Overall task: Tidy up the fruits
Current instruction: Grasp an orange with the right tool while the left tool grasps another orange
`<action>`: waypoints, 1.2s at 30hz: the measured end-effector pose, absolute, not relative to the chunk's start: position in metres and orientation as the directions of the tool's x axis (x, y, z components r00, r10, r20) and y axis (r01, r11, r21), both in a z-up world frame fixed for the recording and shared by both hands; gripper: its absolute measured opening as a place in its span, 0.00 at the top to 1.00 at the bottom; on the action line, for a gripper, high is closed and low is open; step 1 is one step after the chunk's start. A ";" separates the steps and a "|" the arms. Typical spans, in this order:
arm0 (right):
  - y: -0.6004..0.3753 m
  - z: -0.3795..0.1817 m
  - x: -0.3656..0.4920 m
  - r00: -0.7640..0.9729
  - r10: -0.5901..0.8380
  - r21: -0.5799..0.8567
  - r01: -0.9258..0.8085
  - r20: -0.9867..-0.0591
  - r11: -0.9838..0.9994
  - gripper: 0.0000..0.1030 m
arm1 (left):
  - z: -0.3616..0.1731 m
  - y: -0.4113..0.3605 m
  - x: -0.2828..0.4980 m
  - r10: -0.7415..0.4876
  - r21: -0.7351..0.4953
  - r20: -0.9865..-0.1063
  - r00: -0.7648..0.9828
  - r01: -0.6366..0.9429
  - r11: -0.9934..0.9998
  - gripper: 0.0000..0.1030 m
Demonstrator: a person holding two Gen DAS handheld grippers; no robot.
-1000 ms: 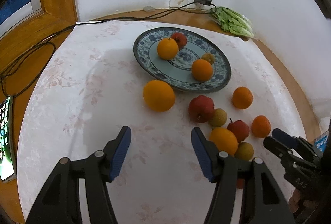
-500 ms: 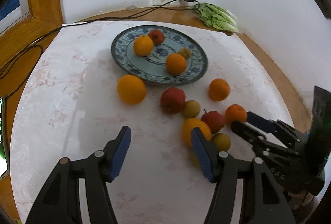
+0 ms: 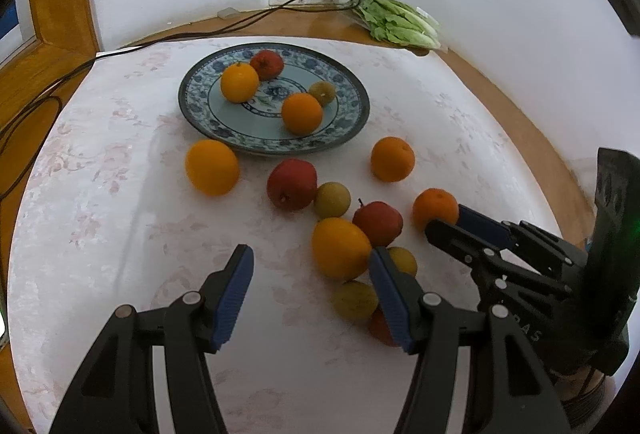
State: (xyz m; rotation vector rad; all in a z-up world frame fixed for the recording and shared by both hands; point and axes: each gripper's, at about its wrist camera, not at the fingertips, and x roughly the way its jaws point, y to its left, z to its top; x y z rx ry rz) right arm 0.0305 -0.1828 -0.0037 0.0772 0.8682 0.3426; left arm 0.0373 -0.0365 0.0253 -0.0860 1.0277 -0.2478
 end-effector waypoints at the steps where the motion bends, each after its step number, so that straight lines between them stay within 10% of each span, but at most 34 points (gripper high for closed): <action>1: -0.183 -0.004 0.030 0.594 0.327 0.208 -0.262 -0.735 0.943 0.68 | 0.025 -0.038 0.038 -0.247 -0.188 -0.836 0.490 0.166 0.968 0.39; 11: -0.186 -0.005 0.031 0.583 0.344 0.232 -0.260 -0.736 0.937 0.67 | 0.011 -0.050 0.044 -0.296 -0.228 -0.839 0.456 0.199 0.953 0.65; 36: -0.183 -0.009 0.035 0.578 0.331 0.234 -0.238 -0.746 0.943 0.66 | 0.024 -0.033 0.035 -0.253 -0.191 -0.824 0.507 0.172 0.966 0.65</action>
